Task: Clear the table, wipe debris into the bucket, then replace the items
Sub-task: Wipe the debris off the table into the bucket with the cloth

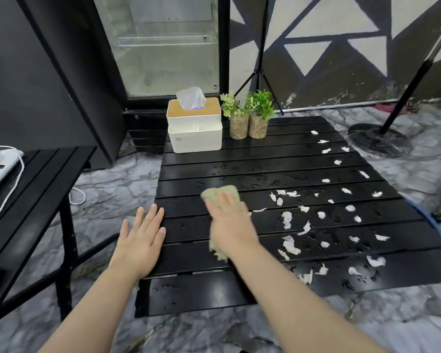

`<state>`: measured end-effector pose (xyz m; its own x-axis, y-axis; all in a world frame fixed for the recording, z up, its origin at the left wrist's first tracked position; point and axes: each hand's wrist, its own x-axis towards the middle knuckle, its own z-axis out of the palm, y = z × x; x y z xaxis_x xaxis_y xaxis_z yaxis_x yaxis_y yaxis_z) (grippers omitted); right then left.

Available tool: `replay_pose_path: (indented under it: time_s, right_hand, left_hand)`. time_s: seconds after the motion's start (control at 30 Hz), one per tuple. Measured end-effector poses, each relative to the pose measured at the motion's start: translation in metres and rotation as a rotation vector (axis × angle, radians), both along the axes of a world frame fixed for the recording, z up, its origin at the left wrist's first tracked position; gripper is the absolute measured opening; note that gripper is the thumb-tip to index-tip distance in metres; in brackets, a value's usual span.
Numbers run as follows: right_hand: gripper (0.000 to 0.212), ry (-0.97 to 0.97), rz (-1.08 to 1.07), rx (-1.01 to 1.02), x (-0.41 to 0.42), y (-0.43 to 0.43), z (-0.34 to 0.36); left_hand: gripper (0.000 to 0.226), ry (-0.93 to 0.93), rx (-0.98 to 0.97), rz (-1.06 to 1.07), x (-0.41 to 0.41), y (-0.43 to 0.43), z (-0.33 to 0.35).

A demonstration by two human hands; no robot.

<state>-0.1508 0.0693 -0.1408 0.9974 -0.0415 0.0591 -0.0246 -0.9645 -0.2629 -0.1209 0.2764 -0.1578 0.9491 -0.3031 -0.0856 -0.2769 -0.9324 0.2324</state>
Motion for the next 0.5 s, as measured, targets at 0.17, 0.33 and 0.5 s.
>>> replay_pose_path:
  time_s: [0.17,0.33,0.5]
  right_hand:
    - [0.071,0.04,-0.264,-0.046,-0.012,-0.082,0.003]
    - [0.061,-0.237,-0.237,0.138,0.03,-0.06,0.02]
    - [0.063,-0.11,-0.026,0.01,0.1,0.016,0.018]
  left_hand:
    - [0.052,-0.025,-0.012,-0.006,0.006,0.0,0.003]
    - [0.052,-0.061,-0.133,-0.074,0.054,-0.033,0.015]
    - [0.052,-0.007,-0.111,-0.055,0.079,-0.044,0.002]
